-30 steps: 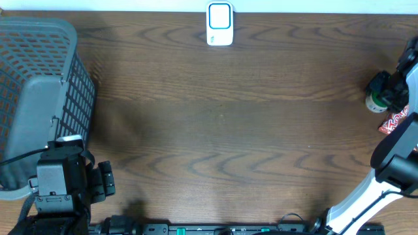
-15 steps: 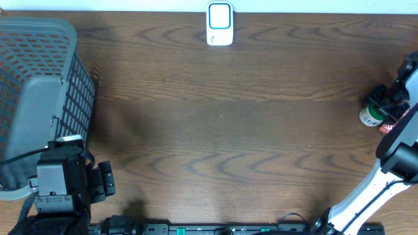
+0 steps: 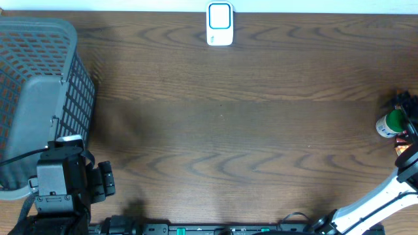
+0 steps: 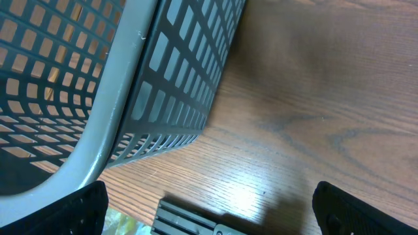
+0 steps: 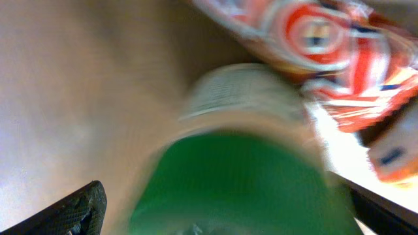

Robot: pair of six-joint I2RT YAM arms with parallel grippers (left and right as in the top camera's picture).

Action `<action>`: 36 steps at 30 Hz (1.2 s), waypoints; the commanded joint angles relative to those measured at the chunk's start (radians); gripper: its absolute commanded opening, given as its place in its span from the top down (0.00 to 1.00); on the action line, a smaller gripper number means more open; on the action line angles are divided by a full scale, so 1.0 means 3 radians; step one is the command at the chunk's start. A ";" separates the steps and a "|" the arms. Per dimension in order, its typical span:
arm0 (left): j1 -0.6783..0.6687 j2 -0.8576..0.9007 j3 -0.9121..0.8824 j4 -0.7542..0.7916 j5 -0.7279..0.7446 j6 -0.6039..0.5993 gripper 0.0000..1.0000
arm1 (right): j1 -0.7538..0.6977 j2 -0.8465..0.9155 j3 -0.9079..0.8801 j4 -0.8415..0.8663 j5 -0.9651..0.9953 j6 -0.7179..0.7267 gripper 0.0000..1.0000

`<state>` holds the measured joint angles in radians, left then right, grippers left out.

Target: Scan the item barcode

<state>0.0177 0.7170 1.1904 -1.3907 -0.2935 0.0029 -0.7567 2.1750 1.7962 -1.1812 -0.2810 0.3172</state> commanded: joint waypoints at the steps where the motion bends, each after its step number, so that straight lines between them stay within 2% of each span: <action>1: -0.0008 -0.0014 0.0014 -0.0015 -0.0020 -0.0004 0.02 | 0.0144 -0.0688 0.0170 0.0111 -0.0314 -0.0034 0.01; 8: -0.0008 -0.0014 0.0014 -0.0014 -0.0020 -0.0004 0.02 | 0.0216 -0.2143 0.0170 0.0668 -0.0375 0.0014 0.01; 13: -0.0008 -0.0014 0.0014 -0.0014 -0.0020 -0.0003 0.02 | 0.0216 -0.3123 0.0170 0.0828 -0.1078 0.0013 0.01; 20: -0.0008 -0.0014 0.0014 -0.0014 -0.0020 -0.0004 0.02 | 0.0216 -0.4336 0.0170 0.0535 -0.1240 0.0011 0.01; 27: -0.0008 -0.0014 0.0014 -0.0014 -0.0020 -0.0004 0.02 | 0.0264 -0.5023 0.0170 0.0108 -0.1237 0.0011 0.01; 29: -0.0008 -0.0014 0.0014 -0.0014 -0.0020 -0.0004 0.02 | 0.0395 -0.5079 0.0170 -0.0005 -0.1239 0.0011 0.01; 32: -0.0008 -0.0014 0.0014 -0.0014 -0.0020 -0.0004 0.02 | 0.0870 -0.5090 0.0168 -0.0266 -0.1139 -0.0114 0.01; 35: -0.0008 -0.0014 0.0014 -0.0014 -0.0020 -0.0004 0.02 | 0.1644 -0.5090 0.0163 -0.0628 -0.0651 -0.0420 0.01; 36: -0.0008 -0.0014 0.0014 -0.0014 -0.0020 -0.0004 0.02 | 0.1850 -0.5090 0.0161 -0.0727 -0.0498 -0.0412 0.06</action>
<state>0.0177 0.7170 1.1904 -1.3911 -0.2935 0.0029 -0.3565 0.6338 1.8511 -1.3560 -0.5812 0.2615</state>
